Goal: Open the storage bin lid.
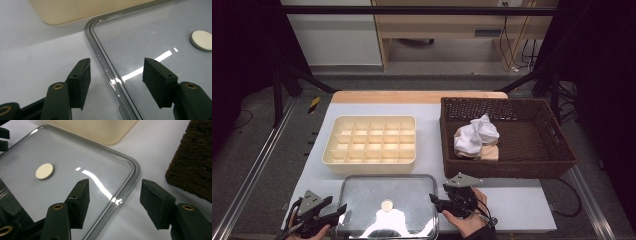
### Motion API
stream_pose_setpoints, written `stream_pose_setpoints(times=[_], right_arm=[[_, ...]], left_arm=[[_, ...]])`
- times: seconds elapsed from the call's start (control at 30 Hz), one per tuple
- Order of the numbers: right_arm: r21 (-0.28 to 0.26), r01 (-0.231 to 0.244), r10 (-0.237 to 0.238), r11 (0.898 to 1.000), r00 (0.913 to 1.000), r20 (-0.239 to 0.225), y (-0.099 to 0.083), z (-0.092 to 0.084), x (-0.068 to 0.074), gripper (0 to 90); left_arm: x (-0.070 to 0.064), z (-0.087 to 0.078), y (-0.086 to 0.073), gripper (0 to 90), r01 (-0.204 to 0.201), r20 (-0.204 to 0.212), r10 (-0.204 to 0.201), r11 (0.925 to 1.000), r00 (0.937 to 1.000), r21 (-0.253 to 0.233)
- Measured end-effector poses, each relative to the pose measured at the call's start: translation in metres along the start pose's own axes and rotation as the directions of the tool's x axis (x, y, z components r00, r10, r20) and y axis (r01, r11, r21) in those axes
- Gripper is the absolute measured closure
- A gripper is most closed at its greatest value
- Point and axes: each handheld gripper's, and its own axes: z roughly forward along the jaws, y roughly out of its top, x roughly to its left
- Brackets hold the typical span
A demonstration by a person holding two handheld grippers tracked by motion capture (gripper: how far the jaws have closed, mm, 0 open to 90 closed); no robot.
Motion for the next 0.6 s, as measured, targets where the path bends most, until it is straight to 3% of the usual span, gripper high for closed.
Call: stream_pose_setpoints(times=[0.27, 0.4, 0.5, 0.6], right_arm=[[-0.026, 0.03, -0.03, 0.999, 0.9995, -0.014, 0.003, -0.004, 0.003, 43.1], [-0.045, 0.024, -0.026, 0.999, 0.9991, -0.034, 0.005, -0.008, 0.002, 45.9], [-0.052, 0.017, -0.02, 0.999, 0.9988, -0.046, 0.007, -0.011, 0.0, 49.0], [-0.056, 0.015, -0.018, 0.998, 0.9987, -0.048, 0.008, -0.013, -0.001, 50.0]], left_arm=[[0.0, -0.001, 0.001, 42.6, -0.052, -0.012, 0.052, 0.9975, 0.9986, -0.047], [0.0, 0.0, 0.001, 45.4, -0.036, -0.007, 0.036, 0.9982, 0.9993, -0.047], [0.003, 0.0, 0.0, 44.6, -0.014, 0.023, 0.015, 0.9979, 0.9996, -0.064], [0.004, 0.0, 0.0, 42.0, -0.001, 0.025, 0.003, 0.998, 0.9997, -0.063]])
